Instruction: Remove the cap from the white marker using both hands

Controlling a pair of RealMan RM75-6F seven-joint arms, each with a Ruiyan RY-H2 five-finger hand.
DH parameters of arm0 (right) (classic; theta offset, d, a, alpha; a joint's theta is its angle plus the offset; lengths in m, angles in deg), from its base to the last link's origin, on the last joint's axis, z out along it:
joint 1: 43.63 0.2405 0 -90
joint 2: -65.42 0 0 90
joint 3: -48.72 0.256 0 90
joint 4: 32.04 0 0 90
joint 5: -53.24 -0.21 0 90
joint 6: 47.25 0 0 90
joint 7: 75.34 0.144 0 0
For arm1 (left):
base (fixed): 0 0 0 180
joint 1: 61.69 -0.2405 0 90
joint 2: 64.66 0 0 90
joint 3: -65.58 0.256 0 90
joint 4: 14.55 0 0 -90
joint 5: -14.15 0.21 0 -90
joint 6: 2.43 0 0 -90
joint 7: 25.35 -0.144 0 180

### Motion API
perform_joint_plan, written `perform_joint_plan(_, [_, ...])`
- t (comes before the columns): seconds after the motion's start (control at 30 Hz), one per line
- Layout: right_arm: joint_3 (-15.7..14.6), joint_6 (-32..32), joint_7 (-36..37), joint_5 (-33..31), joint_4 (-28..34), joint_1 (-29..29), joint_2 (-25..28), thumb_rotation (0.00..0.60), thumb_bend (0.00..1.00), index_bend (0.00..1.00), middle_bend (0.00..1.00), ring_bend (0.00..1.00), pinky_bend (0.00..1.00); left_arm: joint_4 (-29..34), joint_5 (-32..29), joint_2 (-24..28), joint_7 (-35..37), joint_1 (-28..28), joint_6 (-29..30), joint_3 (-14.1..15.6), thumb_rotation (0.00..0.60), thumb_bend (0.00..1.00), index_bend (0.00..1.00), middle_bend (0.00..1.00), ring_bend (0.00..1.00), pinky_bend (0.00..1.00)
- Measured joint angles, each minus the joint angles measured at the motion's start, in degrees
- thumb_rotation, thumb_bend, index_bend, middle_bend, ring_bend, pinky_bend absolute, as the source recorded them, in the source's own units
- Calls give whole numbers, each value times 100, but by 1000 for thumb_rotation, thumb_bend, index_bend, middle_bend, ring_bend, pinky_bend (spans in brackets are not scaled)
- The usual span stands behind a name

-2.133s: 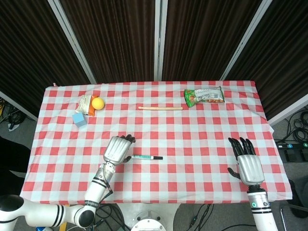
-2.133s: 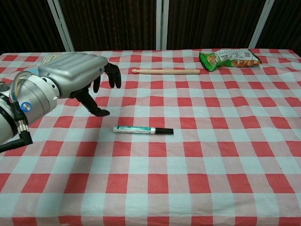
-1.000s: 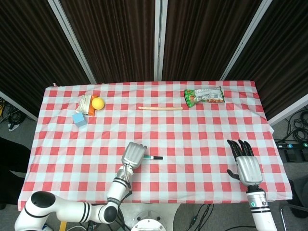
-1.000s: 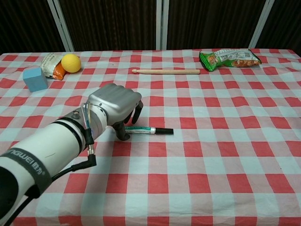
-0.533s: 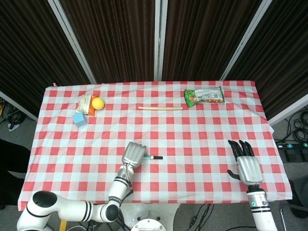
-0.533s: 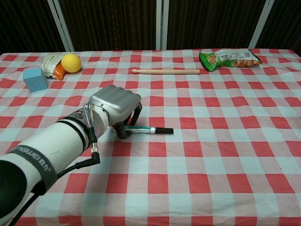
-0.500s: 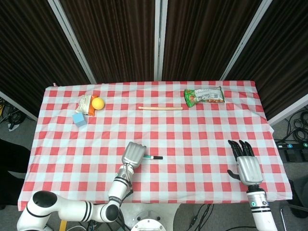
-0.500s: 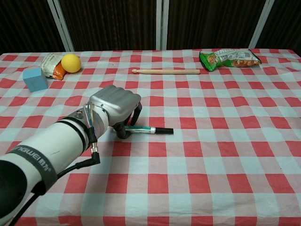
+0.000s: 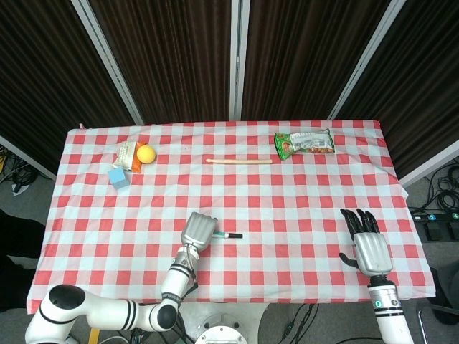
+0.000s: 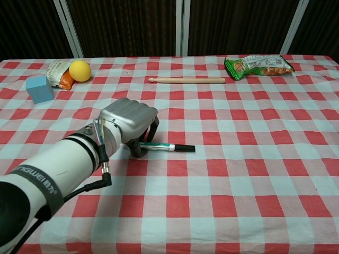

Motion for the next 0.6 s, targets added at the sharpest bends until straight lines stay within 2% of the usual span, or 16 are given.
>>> perform_joint_plan(0.23, [7, 2, -19, -1, 22, 3, 14, 600, 24, 0, 106, 0, 0, 100, 162, 30, 242, -66, 77, -12, 600, 430, 551, 554, 861, 847])
perform_joint_plan(0.43, [6, 1, -88, 63, 79, 37, 13, 600, 25, 0, 112, 0, 0, 295, 345, 121, 482, -133, 166, -86, 600, 440, 551, 557, 866, 847])
perform_joint_plan(0.6, [55, -5, -239, 197, 164, 154, -20, 600, 29, 21, 166, 0, 0, 507, 478, 229, 540, -104, 233, -222, 600, 440, 553, 559, 867, 847])
